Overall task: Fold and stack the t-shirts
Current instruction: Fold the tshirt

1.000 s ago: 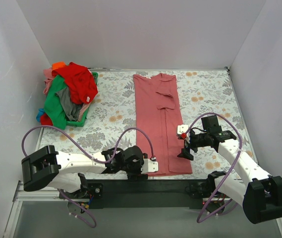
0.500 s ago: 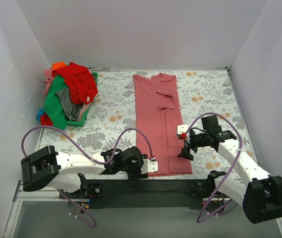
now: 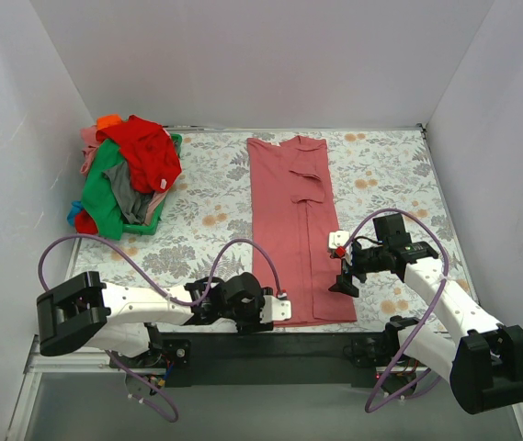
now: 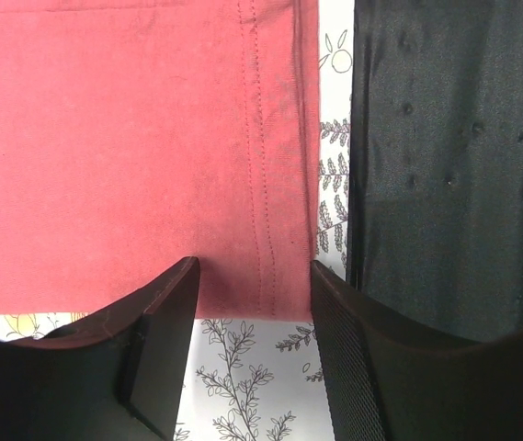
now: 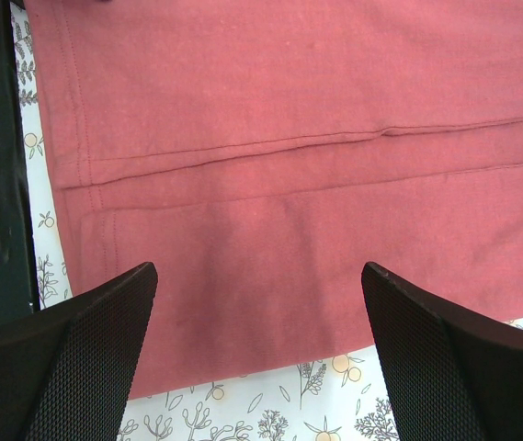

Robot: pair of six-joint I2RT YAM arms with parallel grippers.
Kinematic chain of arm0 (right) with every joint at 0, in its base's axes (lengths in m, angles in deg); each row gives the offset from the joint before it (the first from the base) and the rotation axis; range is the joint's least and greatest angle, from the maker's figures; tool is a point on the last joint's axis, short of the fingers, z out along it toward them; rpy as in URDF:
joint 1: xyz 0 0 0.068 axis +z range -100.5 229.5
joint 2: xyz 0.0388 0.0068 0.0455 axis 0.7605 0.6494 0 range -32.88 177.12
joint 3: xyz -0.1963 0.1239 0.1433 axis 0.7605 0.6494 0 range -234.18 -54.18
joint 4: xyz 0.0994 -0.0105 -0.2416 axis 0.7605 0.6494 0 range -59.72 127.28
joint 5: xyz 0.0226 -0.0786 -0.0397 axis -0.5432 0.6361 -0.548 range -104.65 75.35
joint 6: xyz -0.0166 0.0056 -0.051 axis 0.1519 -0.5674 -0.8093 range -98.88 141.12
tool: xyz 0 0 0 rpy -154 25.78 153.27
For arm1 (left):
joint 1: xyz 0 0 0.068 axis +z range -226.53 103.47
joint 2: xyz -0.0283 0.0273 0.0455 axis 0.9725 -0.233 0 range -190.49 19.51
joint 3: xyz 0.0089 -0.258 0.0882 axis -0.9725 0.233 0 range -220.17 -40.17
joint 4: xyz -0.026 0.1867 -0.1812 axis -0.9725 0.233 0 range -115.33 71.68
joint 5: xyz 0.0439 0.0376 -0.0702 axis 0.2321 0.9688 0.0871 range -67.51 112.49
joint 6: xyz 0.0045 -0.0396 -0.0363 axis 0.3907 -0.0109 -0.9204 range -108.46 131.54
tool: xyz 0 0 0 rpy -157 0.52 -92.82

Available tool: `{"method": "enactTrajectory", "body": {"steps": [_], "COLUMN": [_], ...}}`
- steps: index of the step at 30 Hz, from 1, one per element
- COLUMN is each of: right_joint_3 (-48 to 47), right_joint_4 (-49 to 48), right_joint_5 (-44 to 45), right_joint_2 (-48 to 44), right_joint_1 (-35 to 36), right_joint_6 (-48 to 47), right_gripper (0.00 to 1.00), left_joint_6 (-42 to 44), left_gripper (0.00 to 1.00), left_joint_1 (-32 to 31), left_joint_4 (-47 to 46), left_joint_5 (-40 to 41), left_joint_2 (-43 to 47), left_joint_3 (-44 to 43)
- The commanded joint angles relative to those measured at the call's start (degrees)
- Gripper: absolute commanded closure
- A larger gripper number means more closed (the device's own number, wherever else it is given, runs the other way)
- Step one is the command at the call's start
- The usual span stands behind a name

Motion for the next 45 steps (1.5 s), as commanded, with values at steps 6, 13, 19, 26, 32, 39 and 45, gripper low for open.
{"method": "enactTrajectory", "body": {"steps": [6,13,19,26,32,39,45], "right_joint_3": [0.21,-0.14,-0.58,2.14,4.78,7.32,9.0], "right_joint_4": [-0.39,0.31,3.48,9.98,9.81,8.23,5.24], "right_joint_5": [-0.98,-1.33,3.23,11.67,16.78,23.79,26.88], "right_joint_2": [-0.12,0.23,0.14,-1.0,-1.26,-1.53,-1.0], "right_joint_1": [-0.11,0.06,4.0,13.67,23.52,26.87,27.84], "right_joint_6": [-0.56,-0.47,-5.03,-13.92,-11.55,-8.48,-6.63], "right_gripper": [0.02,0.02,0.03,0.05,0.16,0.29,0.37], "left_joint_6": [1.86,2.3,2.65,2.39,1.86,1.59,1.42], "left_gripper": [0.55,0.64,0.82,1.0,1.0,1.0,1.0], "left_joint_1": [-0.16,-0.16,-0.25,-0.16,-0.25,-0.25,-0.16], "left_joint_4": [2.8,2.8,2.45,0.96,1.04,0.78,0.52], "left_joint_5": [2.52,2.43,1.73,1.38,1.2,1.2,1.11], "left_joint_2": [-1.11,-1.81,-1.9,-1.02,0.12,0.74,1.35], "left_joint_3": [2.34,2.52,2.7,3.4,3.58,3.75,4.1]}}
